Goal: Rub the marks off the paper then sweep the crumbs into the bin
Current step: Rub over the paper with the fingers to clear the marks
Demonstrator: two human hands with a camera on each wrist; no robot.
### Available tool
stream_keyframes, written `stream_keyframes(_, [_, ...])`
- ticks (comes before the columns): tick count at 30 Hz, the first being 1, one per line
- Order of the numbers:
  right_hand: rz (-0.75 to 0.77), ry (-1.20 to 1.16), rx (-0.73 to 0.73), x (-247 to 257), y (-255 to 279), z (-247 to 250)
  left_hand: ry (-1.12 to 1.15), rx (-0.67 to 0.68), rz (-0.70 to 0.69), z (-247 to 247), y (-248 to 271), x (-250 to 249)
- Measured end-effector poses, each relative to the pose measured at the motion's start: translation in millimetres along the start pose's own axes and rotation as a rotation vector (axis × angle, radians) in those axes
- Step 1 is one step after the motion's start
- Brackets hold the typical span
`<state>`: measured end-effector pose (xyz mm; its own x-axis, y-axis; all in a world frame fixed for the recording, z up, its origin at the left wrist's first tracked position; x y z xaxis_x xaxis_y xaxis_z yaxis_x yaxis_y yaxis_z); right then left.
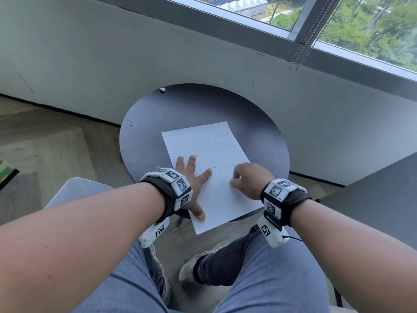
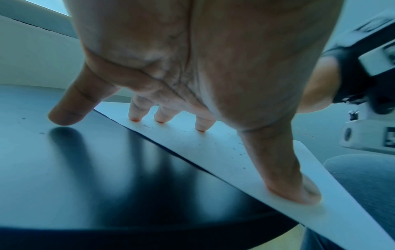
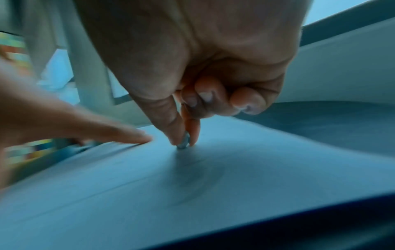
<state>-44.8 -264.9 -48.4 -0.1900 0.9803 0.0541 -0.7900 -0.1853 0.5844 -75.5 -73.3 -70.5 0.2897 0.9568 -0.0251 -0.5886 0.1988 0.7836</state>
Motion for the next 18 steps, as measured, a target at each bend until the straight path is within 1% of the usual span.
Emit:
stream_keyframes(2, [-0.096,-0.012,-0.034,-22,-2,8,0.006,0.003,0.001,0,0,0])
stream_keyframes(4, [-0.122,0.044,-0.070,-27,0,8,0.005,0.006,0.001,0,0,1])
stream_keyframes(7, [-0.011,0.138,-0.102,-2,14,-7,0.003,-0.006,-0.002,0,-2,1])
stream_keyframes(10, [0.170,0.142,-0.055,30,33,-27,0.008,-0.001,0.000,-1,-4,2])
stream_keyframes(12, [0.221,0.090,-0.011,35,39,-30,0.005,-0.002,0.002,-1,-4,2])
stream_keyframes(14, [0.170,0.000,0.023,20,33,-24,0.004,-0.006,0.001,-1,-3,1])
stream_keyframes(16, [0.052,-0.055,-0.002,-7,21,-12,0.004,-0.008,-0.001,-1,-2,1])
stream_keyframes(18, [-0.047,-0.061,-0.042,-27,13,-1,0.006,-0.004,-0.001,-1,-2,1])
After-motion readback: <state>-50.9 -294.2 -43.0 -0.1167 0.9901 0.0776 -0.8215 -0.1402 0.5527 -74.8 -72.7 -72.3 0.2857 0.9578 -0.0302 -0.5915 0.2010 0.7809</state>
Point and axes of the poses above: each hand's wrist, its own y-axis away from the middle knuckle, its own z-axis out of the back of the hand, x = y × z, the point moved 3 cm from there along -y, towards the middle knuckle, and after that the axes turned 14 degrees about x, right-handed, at the moved point
